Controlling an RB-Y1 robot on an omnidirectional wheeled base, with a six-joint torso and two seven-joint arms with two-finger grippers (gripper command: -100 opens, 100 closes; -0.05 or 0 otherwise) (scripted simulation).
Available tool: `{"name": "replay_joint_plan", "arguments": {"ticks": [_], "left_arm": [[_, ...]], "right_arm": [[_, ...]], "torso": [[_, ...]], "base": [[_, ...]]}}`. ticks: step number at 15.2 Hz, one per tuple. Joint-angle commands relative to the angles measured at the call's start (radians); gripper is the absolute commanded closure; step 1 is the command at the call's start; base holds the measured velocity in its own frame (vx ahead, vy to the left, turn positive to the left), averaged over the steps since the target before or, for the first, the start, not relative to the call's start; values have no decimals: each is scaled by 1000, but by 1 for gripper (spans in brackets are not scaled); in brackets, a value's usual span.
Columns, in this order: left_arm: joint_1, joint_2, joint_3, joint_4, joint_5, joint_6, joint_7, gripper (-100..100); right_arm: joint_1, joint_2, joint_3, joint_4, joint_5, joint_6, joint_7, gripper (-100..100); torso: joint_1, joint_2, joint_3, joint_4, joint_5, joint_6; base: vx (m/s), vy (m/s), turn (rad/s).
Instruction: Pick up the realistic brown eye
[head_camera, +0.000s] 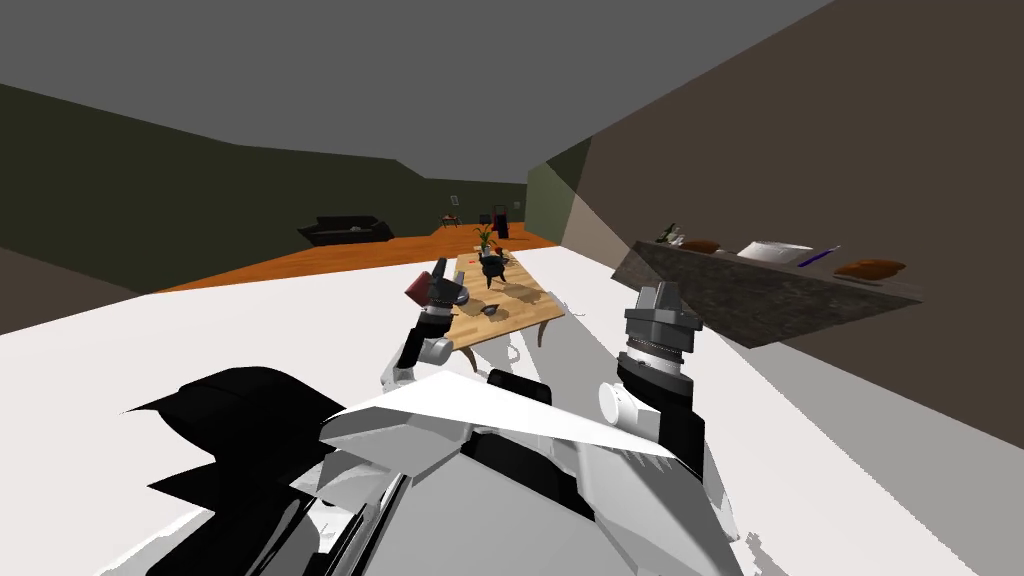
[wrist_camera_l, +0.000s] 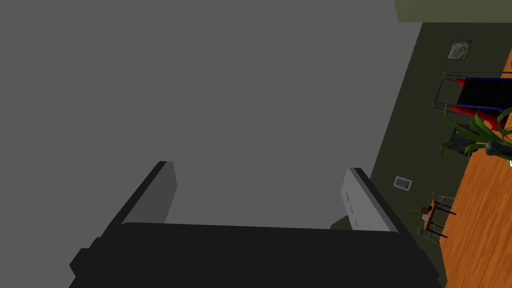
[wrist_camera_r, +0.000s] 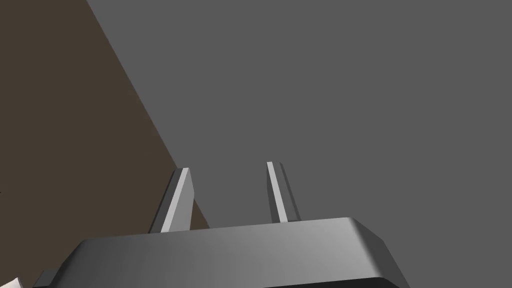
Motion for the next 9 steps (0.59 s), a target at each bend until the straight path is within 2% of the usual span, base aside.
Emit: {"name": "replay_joint_plan", "arguments": {"ticks": [1,3,4,5,6,8,9], "left_arm": [[6,13,26,9,6,50,16,-100],[6,13,26,9,6,62,16,-100],[7,23,51,23,13,98,30,-100],[7,23,51,23,13,113,30,-100],[8,32,78,37,19,138,45,-100],[8,32,78,37,19,167,45,-100],[9,39,105,52,26,200,60,-100]], "right_arm": [[0,0,0,0,0,0,0,0],[0,0,0,0,0,0,0,0],[0,0,0,0,0,0,0,0],[0,0,0,0,0,0,0,0],[0,0,0,0,0,0,0,0],[0,0,0,0,0,0,0,0],[0,0,0,0,0,0,0,0]], "torso": [[0,0,0,0,0,0],[0,0,0,0,0,0],[0,0,0,0,0,0],[0,0,0,0,0,0],[0,0,0,0,0,0],[0,0,0,0,0,0],[0,0,0,0,0,0]], "base": [[17,-12,-148],[15,-6,-103],[16,-8,-136],[18,-9,-162],[20,-12,-228],[21,-6,-124],[22,-10,-162]]}}
